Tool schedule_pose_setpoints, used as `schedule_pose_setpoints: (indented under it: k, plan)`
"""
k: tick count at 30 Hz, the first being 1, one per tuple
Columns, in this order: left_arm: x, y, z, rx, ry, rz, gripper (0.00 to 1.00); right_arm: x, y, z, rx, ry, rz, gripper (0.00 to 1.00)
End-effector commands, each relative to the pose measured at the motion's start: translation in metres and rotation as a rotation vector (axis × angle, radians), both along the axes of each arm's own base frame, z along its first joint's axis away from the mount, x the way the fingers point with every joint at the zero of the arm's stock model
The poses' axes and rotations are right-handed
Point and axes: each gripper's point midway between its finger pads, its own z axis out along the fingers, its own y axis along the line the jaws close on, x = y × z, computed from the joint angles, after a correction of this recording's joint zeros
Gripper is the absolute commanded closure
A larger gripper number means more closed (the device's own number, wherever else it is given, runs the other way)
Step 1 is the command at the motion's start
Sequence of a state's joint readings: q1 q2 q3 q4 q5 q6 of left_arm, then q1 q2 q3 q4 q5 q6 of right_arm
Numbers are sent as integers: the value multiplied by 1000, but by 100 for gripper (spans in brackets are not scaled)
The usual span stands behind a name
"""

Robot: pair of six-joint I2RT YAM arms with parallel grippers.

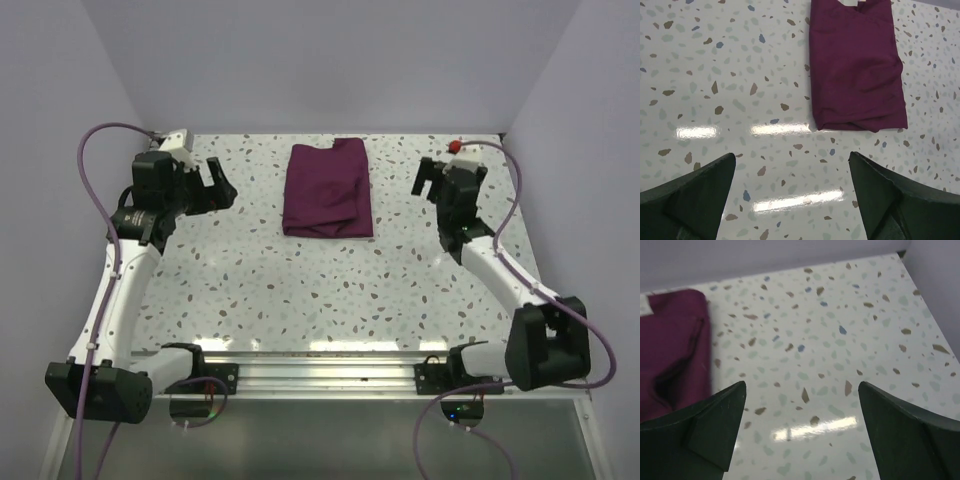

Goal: Open and lay out the surgical kit
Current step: Open the surgical kit at the center of the board.

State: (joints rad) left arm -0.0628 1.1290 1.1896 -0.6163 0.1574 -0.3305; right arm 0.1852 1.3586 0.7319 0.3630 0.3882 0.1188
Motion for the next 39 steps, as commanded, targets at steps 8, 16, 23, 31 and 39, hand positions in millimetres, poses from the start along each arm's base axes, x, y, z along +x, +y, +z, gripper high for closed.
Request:
schedule_pose_setpoints:
  k: [8, 16, 23, 31, 39]
  plan:
    - [6, -5, 27, -22, -36, 129, 0, -95, 91, 144, 376, -26, 251, 2]
    - [1, -52, -34, -188, 41, -105, 16, -162, 77, 63, 469, 301, 154, 2]
    - [39, -109, -32, 20, 83, -115, 2, -195, 53, 60, 341, 318, 171, 2]
    - [96, -202, -78, 219, 125, -198, 14, -206, 40, 50, 270, 371, 145, 2]
    - [118, -281, -117, 371, 108, -306, 18, -205, 27, 60, 209, 378, 97, 2]
